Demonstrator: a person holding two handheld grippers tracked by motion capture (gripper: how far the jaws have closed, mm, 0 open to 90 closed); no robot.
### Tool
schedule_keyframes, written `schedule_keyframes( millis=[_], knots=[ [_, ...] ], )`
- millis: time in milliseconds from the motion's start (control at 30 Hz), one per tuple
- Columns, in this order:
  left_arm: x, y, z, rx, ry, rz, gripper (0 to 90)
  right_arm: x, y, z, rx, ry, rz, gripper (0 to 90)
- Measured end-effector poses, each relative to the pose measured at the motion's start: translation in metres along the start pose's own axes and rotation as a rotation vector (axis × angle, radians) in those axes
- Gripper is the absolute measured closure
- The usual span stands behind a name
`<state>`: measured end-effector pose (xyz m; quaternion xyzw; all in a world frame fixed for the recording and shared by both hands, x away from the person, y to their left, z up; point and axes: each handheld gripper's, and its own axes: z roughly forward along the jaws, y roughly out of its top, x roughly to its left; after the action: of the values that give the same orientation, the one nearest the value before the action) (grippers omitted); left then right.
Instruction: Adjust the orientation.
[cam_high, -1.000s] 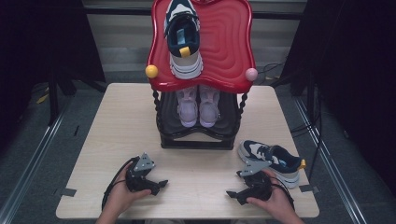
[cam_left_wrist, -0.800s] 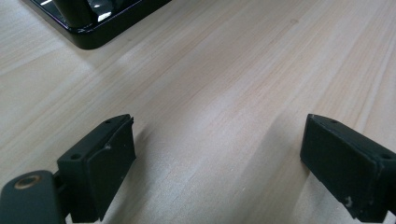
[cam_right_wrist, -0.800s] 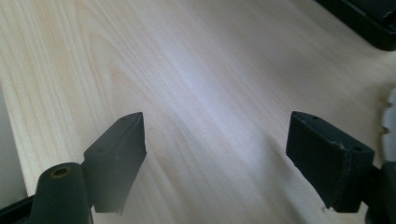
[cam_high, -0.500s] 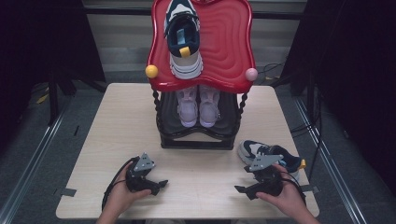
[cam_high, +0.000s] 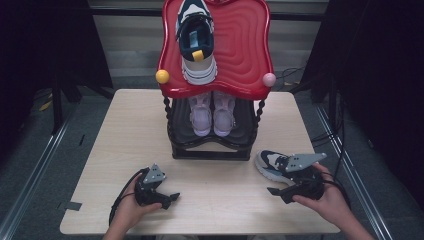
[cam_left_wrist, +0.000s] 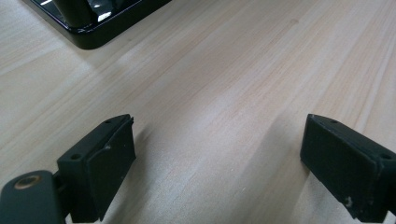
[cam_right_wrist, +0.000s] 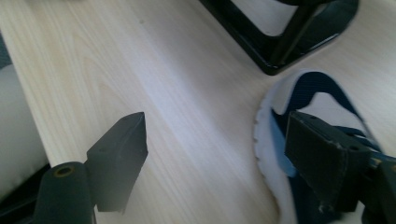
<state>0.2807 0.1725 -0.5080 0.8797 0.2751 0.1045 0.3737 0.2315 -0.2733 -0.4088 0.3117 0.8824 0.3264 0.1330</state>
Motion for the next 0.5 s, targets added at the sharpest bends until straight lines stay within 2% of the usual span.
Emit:
schedule_keyframes(
  millis=[200, 333, 500],
  knots=[
    [0.000, 0.000, 0.000, 0.000, 0.000, 0.000, 9.6, -0.012, -0.003, -0.010, 0.027, -0.047, -0.006, 20.9],
    [0.000, 0.000, 0.000, 0.000, 0.000, 0.000, 9.6, -0.019, -0.010, -0.013, 0.041, -0.079, 0.005, 20.9],
    [0.000, 0.000, 0.000, 0.003, -0.001, -0.001, 9.4, -0.024, -0.020, -0.014, 0.039, -0.095, 0.026, 22.2]
  ],
)
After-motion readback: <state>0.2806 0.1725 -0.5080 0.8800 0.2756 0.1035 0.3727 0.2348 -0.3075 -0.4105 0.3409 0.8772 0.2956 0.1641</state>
